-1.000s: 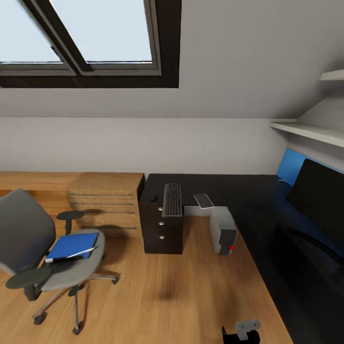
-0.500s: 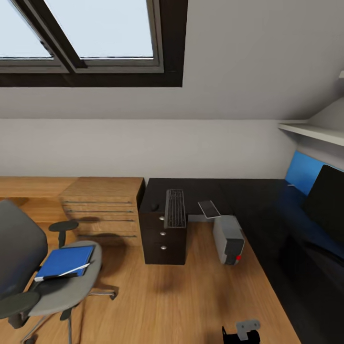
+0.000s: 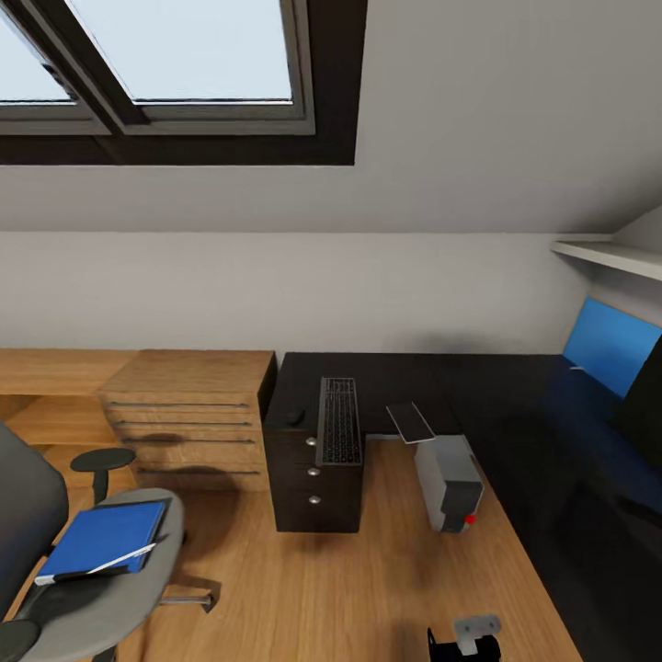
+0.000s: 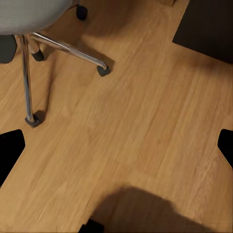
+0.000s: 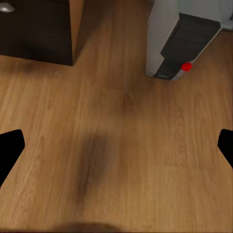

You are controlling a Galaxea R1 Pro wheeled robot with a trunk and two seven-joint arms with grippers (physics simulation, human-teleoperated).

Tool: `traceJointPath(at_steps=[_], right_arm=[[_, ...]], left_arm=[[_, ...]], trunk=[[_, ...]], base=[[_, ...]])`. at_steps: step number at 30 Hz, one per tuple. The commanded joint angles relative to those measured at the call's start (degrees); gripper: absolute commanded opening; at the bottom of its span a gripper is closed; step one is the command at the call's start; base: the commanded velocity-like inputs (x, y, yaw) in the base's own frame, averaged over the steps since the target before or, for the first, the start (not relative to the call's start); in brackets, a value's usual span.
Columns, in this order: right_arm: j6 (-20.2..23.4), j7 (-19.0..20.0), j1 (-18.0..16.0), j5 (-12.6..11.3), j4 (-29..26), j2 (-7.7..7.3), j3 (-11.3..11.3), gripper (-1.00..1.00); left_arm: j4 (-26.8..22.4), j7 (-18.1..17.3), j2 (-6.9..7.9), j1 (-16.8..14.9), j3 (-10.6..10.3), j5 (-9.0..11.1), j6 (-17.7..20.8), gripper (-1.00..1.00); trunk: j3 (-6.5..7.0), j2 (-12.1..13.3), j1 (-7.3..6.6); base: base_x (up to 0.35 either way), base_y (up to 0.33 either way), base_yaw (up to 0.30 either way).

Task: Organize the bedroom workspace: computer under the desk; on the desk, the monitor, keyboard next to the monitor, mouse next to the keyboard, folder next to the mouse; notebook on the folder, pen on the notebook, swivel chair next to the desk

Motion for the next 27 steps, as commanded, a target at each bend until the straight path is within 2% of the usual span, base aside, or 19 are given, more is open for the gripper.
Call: traceJointPath(at_steps=[1,13,24,27], right_arm=[[-0.3,-0.1,-0.1,-0.6,0.1,0.03,0.5,1.00],[-0.3,-0.1,-0.1,-0.6,0.1,0.03,0.5,1.00],[-0.3,-0.1,-0.1,-0.7,0.1,0.03,0.5,1.00],[-0.3,-0.1,-0.1,-0.6,0.1,-0.03,0.5,1.00]], left_arm=[[0.0,0.5,0.01,-0.1,-0.5,0.1,-0.2,1.00],[0.0,0.5,0.01,-0.1,-0.5,0.1,-0.5,1.00],[-1.3,0.4,-0.10,-0.1,-0.6,-0.2,-0.8,1.00],[-2.2,0.4,-0.26,-0.1,-0.6,-0.2,-0.8,1.00]], trunk=[[-0.13,-0.1,0.07],[-0.13,-0.1,0.07],[-0.13,-0.1,0.07],[-0.66,-1.3,0.73]], base=[[0.322,0.000,0.000],[0.314,0.000,0.000],[0.050,0.000,0.000],[0.002,0.000,-0.015]])
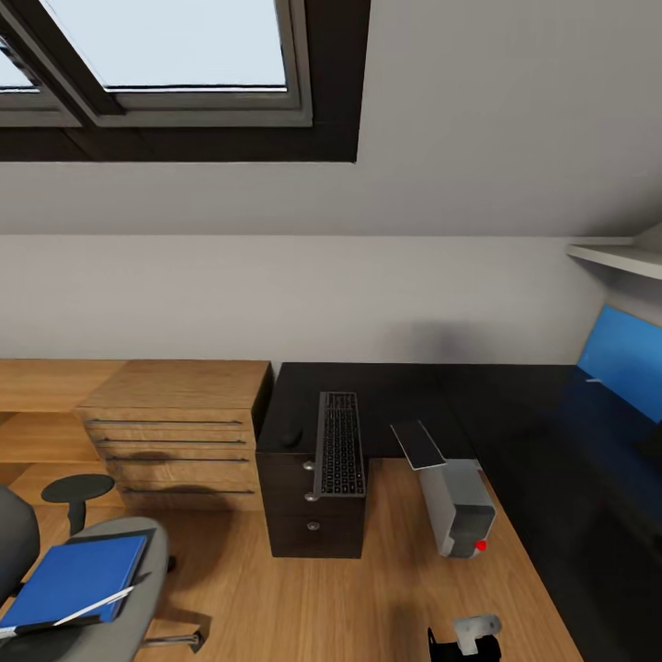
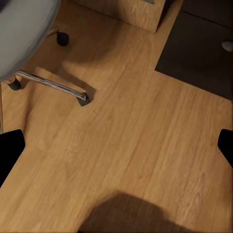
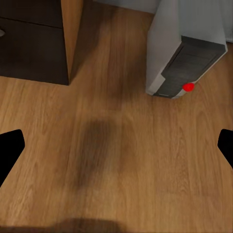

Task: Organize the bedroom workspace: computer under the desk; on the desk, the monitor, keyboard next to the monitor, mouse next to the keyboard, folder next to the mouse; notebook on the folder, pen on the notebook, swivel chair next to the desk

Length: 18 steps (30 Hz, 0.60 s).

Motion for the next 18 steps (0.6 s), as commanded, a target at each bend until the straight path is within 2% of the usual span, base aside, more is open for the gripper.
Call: traceJointPath(at_steps=[1,4,8,11,18], right_arm=[[-0.3,-0.1,-0.1,-0.6,0.1,0.02,0.5,1.00],[-0.3,-0.1,-0.1,-0.6,0.1,0.01,0.5,1.00],[-0.2,-0.1,-0.1,-0.5,0.1,0.03,0.5,1.00],[-0.2,0.0,-0.1,-0.5,0.1,-0.07,0.5,1.00],[-0.2,0.0,-0.1,-0.5,0.1,-0.09,0.5,1.00]], left_arm=[[-0.2,0.5,-0.01,0.0,-0.5,0.1,-0.2,1.00],[-0.4,0.6,-0.07,0.0,-0.5,0.1,0.1,1.00],[-0.5,1.0,-0.06,0.0,-0.5,0.1,0.4,1.00],[-0.5,1.0,-0.06,0.0,-0.5,0.1,0.4,1.00],[-0.4,1.0,-0.15,0.0,-0.5,0.2,0.4,1.00]], trunk=[[-0.31,-0.5,0.26],[-0.85,-1.7,0.92],[-1.57,-3.4,1.80],[-2.11,-4.6,2.45],[-3.36,-7.4,3.99]], base=[[0.001,0.000,-0.075],[0.000,0.000,-0.065],[-0.286,0.082,-0.017],[-0.138,0.062,-0.237],[-0.016,0.007,-0.283]])
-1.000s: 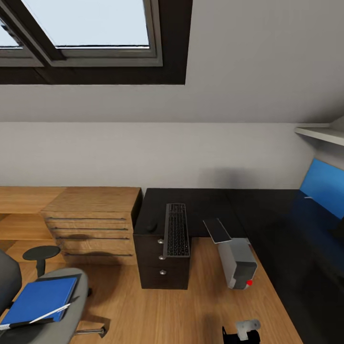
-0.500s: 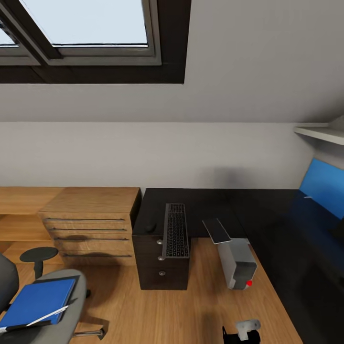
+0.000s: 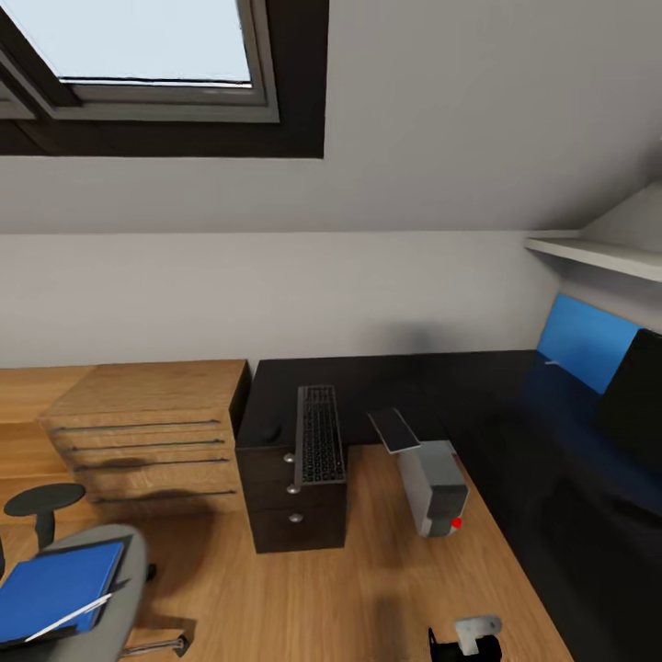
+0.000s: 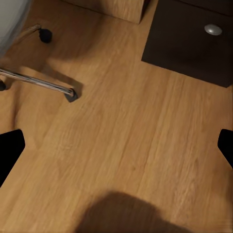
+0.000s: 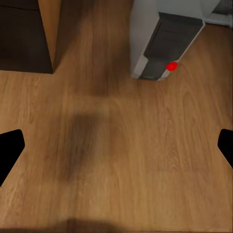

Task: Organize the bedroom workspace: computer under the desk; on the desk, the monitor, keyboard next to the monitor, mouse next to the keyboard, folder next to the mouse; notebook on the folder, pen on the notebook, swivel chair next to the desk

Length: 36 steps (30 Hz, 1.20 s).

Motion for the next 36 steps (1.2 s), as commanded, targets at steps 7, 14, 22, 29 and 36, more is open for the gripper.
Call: traceJointPath(at_steps=[7,14,22,29,36], right_arm=[[-0.3,0.0,-0.1,-0.5,0.1,0.02,0.5,1.00],[-0.3,-0.1,-0.1,-0.6,0.1,0.12,0.6,1.00],[-0.3,-0.1,-0.1,-0.6,0.1,0.20,0.6,1.00],[-0.3,-0.1,-0.1,-0.6,0.1,0.20,0.6,1.00],[-0.3,-0.1,-0.1,-0.6,0.1,0.20,0.6,1.00]], left_arm=[[0.0,0.5,0.02,0.0,-0.5,0.1,-0.1,1.00],[0.0,0.5,-0.09,0.0,-0.6,0.1,-0.1,1.00],[0.0,0.5,-0.81,0.0,-0.6,0.2,0.0,1.00],[0.0,0.5,-1.56,0.0,-0.5,0.1,0.0,1.00],[0.0,0.5,-1.88,0.0,-0.5,0.1,-0.1,1.00]], trunk=[[-1.37,-2.9,1.57],[-2.62,-5.7,3.10],[-4.06,-8.9,4.86],[-5.32,-11.7,6.40],[-6.57,-14.6,7.93]], base=[[-0.001,0.001,-0.291],[-0.001,0.001,-0.190],[-0.116,0.162,-0.009],[-0.069,0.101,0.000],[-0.005,0.008,0.000]])
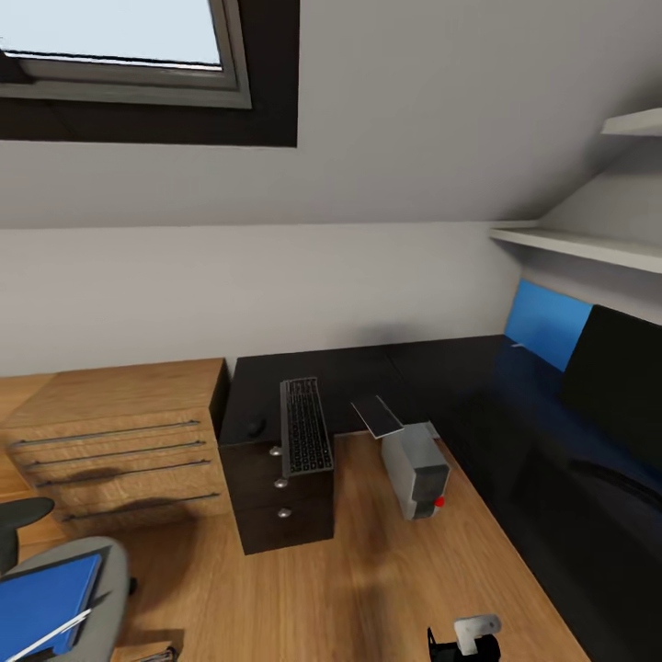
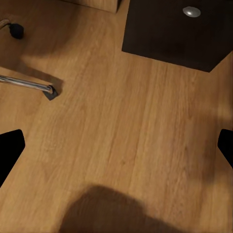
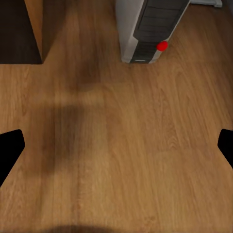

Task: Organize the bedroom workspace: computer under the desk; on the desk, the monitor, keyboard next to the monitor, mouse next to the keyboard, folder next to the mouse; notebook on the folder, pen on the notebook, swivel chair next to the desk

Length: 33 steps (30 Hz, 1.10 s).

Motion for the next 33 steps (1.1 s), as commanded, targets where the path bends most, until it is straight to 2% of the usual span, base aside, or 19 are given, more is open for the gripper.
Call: traceJointPath(at_steps=[1,13,18,19,21,22,23,24,27,28,29,30,31,33], right_arm=[[-0.3,-0.1,-0.1,-0.6,0.1,0.03,0.5,1.00],[-0.3,-0.1,-0.1,-0.6,0.1,0.03,0.5,1.00],[-0.5,-0.1,-0.1,-0.8,-0.3,0.25,0.7,1.00],[-0.4,-0.3,-0.1,-1.1,-5.5,1.47,0.5,1.00],[0.4,-0.3,-0.1,-1.7,-10.1,1.55,-0.1,1.00],[1.6,-0.3,-0.1,-2.8,-12.4,1.57,-1.0,1.00],[7.9,0.1,-0.2,-8.5,-18.4,1.73,-3.7,1.00],[9.4,0.3,-0.2,-10.0,-19.8,1.76,-4.2,1.00],[16.6,2.7,-0.3,-20.7,-27.8,1.86,-5.5,1.00],[17.4,3.2,-0.3,-22.7,-29.1,1.86,-5.6,1.00],[18.8,4.3,-0.4,-26.9,-31.2,1.87,-5.8,1.00],[20.5,5.6,-0.5,-33.5,-33.7,1.90,-5.9,1.00],[21.1,6.0,-0.6,-35.6,-34.4,1.91,-5.9,1.00],[23.5,6.7,-0.6,-43.6,-37.3,1.94,-6.0,1.00]], left_arm=[[0.0,0.4,0.00,0.0,-0.5,0.1,-0.2,1.00],[0.1,0.5,0.03,0.0,-0.5,0.1,-0.1,1.00],[-0.1,0.2,-0.05,0.0,-0.7,-0.2,-0.1,1.00],[-1.6,0.1,-0.04,0.0,-1.4,-1.0,1.2,1.00],[-5.4,0.1,0.10,0.0,-1.4,-1.2,5.1,1.00],[-8.5,0.2,0.25,0.0,-1.4,-1.2,8.2,1.00],[-16.6,0.7,1.18,0.0,-1.2,-1.2,18.0,1.00],[-18.1,0.8,1.41,0.0,-1.1,-1.2,20.0,1.00],[-29.2,3.0,3.33,0.0,-0.2,-0.9,30.8,1.00],[-31.5,3.7,3.73,0.0,0.2,-0.9,32.4,1.00],[-35.9,5.6,4.39,0.0,0.9,-0.7,35.6,1.00],[-42.4,8.9,4.98,0.0,2.4,-0.4,40.6,1.00],[-44.6,10.0,5.11,0.0,3.1,-0.2,42.4,1.00],[-51.8,13.0,5.37,0.0,6.2,0.5,48.7,1.00]], trunk=[[-0.26,-0.5,0.24],[-2.42,-5.3,2.87],[-3.32,-7.3,3.97],[-3.50,-7.7,4.19],[-3.86,-8.5,4.63],[-4.03,-8.9,4.85],[-4.21,-9.3,5.07],[-4.39,-9.7,5.29],[-4.93,-10.9,5.95],[-5.11,-11.3,6.17],[-5.29,-11.7,6.39],[-5.47,-12.1,6.60],[-5.65,-12.5,6.82],[-6.01,-13.3,7.26]], base=[[0.000,0.137,0.000],[0.002,0.266,0.000],[0.052,0.070,0.000],[0.000,0.000,0.000],[0.000,0.000,0.000],[0.000,0.000,0.000],[0.000,0.000,0.000],[0.000,0.000,0.000],[0.000,0.000,0.000],[0.000,0.000,0.000],[0.000,0.000,0.000],[0.000,0.000,0.000],[0.000,0.000,0.000],[0.000,0.000,0.000]])
